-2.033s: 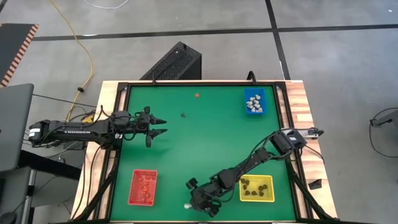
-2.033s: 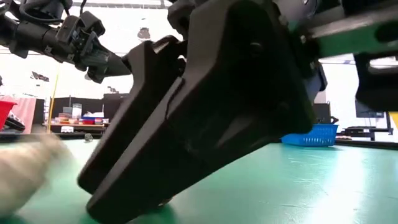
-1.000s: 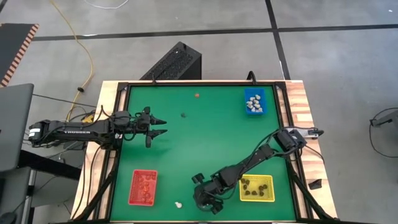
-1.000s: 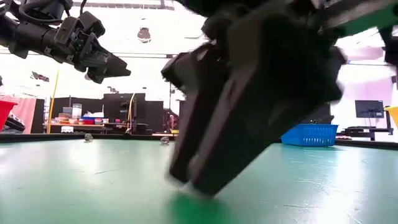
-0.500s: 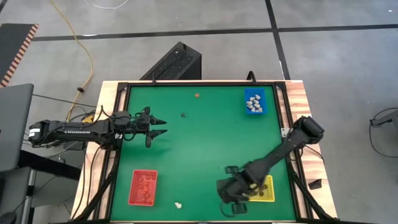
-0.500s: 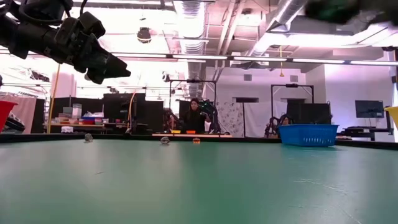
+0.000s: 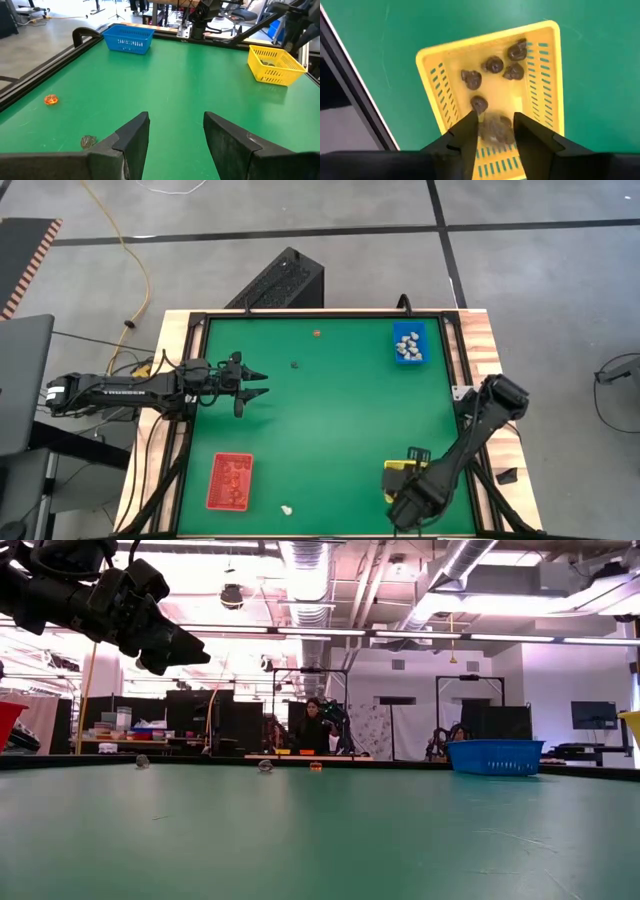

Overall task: Sort Halloween decoration
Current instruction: Put the black skull toy into the yellow bin, then put the white skull toy into the blue bin

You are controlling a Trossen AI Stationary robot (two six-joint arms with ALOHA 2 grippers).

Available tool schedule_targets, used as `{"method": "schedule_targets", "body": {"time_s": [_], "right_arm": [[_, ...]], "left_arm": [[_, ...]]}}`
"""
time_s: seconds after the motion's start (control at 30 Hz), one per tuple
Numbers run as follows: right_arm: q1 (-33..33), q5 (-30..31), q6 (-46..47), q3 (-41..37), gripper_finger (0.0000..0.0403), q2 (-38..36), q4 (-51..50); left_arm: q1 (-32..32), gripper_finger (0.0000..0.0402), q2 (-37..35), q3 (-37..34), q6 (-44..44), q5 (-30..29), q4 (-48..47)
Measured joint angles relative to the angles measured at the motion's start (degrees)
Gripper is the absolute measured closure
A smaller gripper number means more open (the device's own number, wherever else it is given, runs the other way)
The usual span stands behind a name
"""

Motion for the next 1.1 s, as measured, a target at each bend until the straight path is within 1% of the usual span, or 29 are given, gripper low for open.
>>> {"method": "schedule_targets", "body": {"time_s": [0.27,0.33,0.4,0.47,0.53,0.63,0.7,0.8,0.93,1.0,1.1], "right_arm": [[-2.0,-0.1,-1.4,0.0,0.017,0.0,-0.6],[-2.8,0.0,-3.1,0.0,0.0156,0.0,1.1],[-3.8,1.0,-6.1,0.0,0.015,0.0,5.2],[-5.0,3.3,-9.9,0.0,0.0149,0.0,11.4],[-6.2,7.7,-14.6,0.0,0.0148,0.0,18.6],[-8.0,15.6,-24.0,-0.6,0.0148,0.3,32.9],[-10.0,18.4,-31.0,-0.8,0.0148,2.0,43.1],[-12.1,18.1,-42.0,-0.9,0.0148,7.1,58.4],[-14.5,13.5,-53.6,0.0,0.0148,16.1,79.7],[-15.2,12.2,-57.0,1.2,0.0148,19.4,85.6],[-15.6,12.1,-58.6,3.5,0.0148,22.9,89.9]], "left_arm": [[0.0,0.0224,0.0,0.0,-0.6,0.1,0.0],[0.0,0.0224,0.0,0.0,-0.6,0.1,0.0],[0.0,0.0224,0.0,0.0,-0.6,0.1,0.0],[0.0,0.0224,0.0,0.0,-0.6,0.1,0.0],[0.0,0.0224,0.0,0.0,-0.6,0.1,0.0],[0.0,0.0224,0.0,0.0,-0.6,0.1,-0.1],[0.0,0.0224,0.0,0.0,-0.6,0.1,-0.2],[0.0,0.0224,0.0,0.0,-0.6,0.7,-0.5],[0.0,0.0224,0.0,0.0,-0.5,2.7,-1.1],[0.0,0.0224,0.0,0.0,-0.2,2.7,-1.4],[0.0,0.0224,0.0,0.0,-0.2,2.7,-1.7]]}}
